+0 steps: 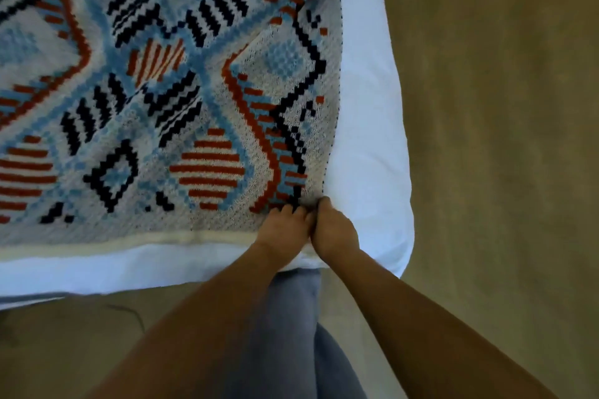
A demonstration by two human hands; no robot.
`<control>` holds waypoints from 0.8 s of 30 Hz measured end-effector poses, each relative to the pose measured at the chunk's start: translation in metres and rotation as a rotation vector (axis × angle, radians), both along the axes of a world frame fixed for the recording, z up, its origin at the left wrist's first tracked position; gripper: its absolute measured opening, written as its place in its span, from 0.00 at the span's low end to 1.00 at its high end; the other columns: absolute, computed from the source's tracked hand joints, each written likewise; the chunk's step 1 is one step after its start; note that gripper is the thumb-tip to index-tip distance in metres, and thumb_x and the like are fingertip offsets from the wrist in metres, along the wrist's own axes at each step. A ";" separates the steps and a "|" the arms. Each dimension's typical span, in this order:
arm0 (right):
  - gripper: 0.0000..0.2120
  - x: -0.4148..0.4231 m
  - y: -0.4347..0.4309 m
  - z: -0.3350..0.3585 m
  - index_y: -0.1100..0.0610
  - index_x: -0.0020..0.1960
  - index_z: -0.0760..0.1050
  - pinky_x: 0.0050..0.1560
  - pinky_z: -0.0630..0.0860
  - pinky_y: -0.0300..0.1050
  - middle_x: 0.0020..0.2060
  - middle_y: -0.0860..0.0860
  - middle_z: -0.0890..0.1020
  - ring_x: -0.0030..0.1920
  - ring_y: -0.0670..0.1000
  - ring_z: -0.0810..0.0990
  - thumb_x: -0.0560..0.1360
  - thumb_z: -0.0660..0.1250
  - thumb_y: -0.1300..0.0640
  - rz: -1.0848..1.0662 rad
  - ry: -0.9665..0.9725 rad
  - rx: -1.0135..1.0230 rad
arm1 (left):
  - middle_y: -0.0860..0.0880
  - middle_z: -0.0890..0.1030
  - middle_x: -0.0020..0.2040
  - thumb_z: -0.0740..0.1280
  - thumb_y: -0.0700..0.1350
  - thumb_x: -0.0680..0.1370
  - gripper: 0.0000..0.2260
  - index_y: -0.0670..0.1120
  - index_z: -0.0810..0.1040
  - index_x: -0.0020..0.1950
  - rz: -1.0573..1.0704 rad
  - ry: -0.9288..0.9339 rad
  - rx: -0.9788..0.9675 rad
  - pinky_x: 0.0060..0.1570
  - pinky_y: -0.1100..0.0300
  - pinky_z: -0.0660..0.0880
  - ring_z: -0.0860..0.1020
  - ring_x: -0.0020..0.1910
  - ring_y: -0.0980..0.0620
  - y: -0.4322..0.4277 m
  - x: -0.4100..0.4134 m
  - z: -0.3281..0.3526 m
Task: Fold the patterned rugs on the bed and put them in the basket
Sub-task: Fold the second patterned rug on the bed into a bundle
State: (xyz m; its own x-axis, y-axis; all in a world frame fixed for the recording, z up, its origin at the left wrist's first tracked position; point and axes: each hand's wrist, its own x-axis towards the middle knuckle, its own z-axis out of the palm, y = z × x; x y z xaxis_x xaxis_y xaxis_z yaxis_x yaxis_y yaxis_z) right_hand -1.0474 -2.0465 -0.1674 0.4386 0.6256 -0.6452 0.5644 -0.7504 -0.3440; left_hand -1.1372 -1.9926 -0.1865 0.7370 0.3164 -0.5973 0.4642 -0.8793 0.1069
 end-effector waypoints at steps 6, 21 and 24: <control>0.11 0.065 -0.030 0.002 0.59 0.58 0.66 0.45 0.72 0.48 0.52 0.58 0.78 0.52 0.58 0.77 0.76 0.58 0.63 0.241 0.020 -0.078 | 0.43 0.67 0.68 0.54 0.44 0.80 0.17 0.44 0.61 0.69 0.050 0.109 -0.095 0.60 0.48 0.65 0.66 0.65 0.43 -0.038 0.036 0.003; 0.08 0.283 -0.010 0.081 0.62 0.55 0.69 0.46 0.69 0.46 0.53 0.59 0.76 0.52 0.57 0.76 0.78 0.57 0.61 0.719 0.153 0.122 | 0.46 0.75 0.56 0.56 0.50 0.78 0.15 0.45 0.71 0.60 0.667 0.006 0.184 0.48 0.54 0.68 0.73 0.55 0.46 -0.027 0.220 0.080; 0.10 0.320 0.013 0.106 0.62 0.58 0.68 0.48 0.70 0.44 0.56 0.58 0.75 0.53 0.56 0.75 0.79 0.56 0.60 0.743 0.161 0.110 | 0.46 0.75 0.56 0.56 0.48 0.78 0.13 0.45 0.71 0.59 0.766 -0.032 0.225 0.47 0.54 0.68 0.73 0.54 0.46 -0.015 0.260 0.101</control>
